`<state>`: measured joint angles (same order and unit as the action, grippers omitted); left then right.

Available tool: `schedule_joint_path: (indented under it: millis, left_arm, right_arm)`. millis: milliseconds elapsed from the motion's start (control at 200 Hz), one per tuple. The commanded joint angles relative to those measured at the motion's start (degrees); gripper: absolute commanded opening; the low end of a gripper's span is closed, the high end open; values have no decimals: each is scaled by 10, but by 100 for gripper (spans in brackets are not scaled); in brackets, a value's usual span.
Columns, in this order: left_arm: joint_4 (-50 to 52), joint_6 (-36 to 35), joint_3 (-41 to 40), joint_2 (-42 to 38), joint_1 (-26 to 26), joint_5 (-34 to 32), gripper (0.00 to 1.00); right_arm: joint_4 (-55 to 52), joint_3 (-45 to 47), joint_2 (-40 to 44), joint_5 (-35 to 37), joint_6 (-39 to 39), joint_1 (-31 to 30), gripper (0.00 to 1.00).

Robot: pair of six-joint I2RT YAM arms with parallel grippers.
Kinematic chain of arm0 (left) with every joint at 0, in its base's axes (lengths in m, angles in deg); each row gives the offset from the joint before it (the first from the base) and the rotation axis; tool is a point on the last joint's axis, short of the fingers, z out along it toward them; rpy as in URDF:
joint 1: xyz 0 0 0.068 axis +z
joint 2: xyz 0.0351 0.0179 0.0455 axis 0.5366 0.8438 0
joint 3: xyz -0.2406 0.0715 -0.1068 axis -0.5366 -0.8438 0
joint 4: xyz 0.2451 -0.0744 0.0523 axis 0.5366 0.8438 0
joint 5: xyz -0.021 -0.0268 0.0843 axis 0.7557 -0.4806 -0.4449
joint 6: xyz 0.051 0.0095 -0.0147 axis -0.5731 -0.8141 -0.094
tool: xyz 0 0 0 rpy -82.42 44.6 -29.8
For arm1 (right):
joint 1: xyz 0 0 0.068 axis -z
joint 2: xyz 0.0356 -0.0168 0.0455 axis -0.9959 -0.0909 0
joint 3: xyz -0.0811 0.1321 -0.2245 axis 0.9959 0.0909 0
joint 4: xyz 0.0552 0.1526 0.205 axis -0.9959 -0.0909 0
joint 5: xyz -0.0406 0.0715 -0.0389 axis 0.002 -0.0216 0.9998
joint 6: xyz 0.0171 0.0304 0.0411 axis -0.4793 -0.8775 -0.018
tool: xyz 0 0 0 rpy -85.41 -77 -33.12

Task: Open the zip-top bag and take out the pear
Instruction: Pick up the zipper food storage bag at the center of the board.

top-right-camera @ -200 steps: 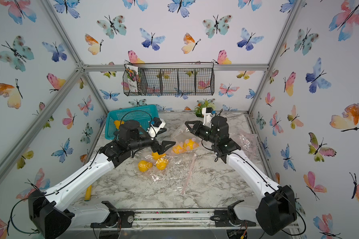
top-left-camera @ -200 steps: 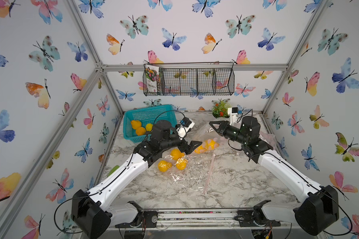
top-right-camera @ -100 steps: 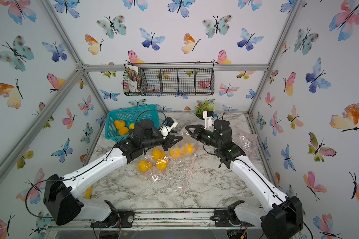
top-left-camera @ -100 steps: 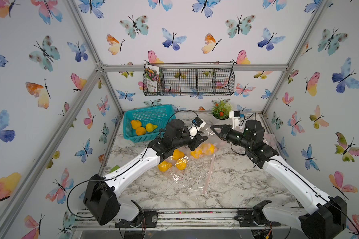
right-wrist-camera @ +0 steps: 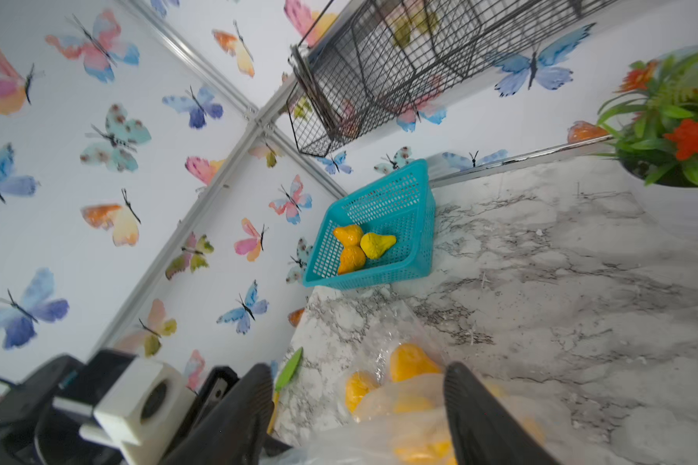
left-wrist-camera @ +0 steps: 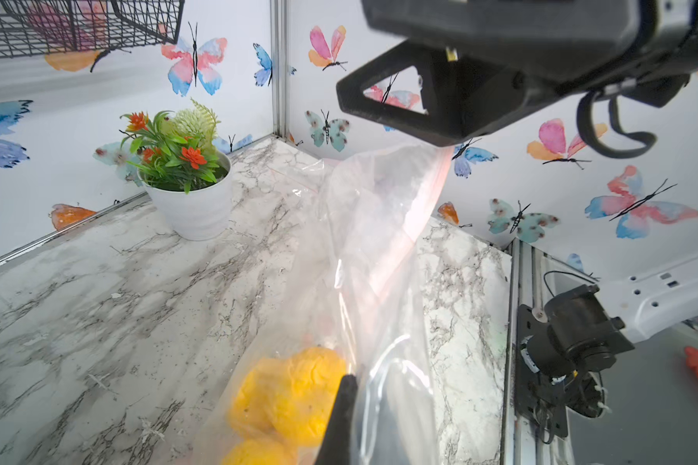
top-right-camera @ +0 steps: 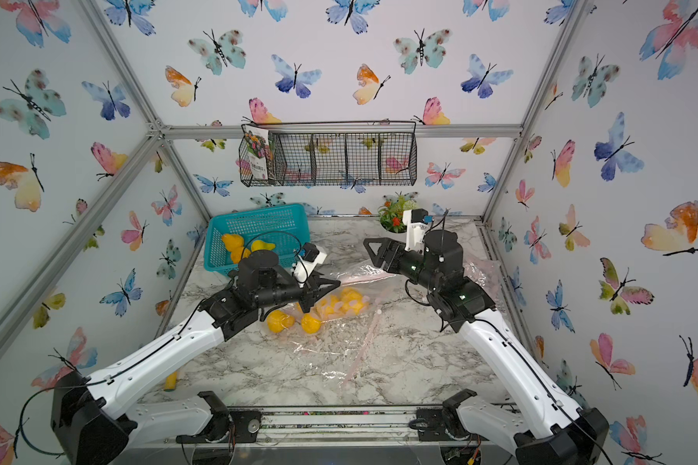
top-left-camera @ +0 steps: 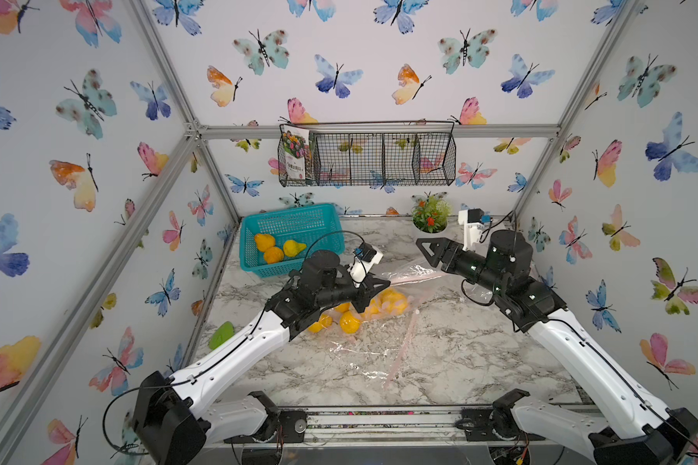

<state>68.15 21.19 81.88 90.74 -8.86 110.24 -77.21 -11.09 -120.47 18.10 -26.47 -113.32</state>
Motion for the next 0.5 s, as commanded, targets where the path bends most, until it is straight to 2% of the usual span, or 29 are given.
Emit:
schedule_joint_path:
  millis: [0,40,205,335,496]
  left_arm:
    - [-5,36,-15,-44,1,-2,0]
    - [4,40,-8,-53,1,-5,0]
    - [71,58,60,-67,2,-29,0]
    - [113,85,118,-74,4,-52,0]
    - [178,121,175,-81,5,-62,0]
  right_arm:
    - [-60,-12,22,58,95,2,83]
    - [-59,-6,31,61,114,3,86]
    - [-55,11,77,71,177,8,86]
    - [-65,3,103,100,196,8,86]
    - [-47,14,135,88,222,8,86]
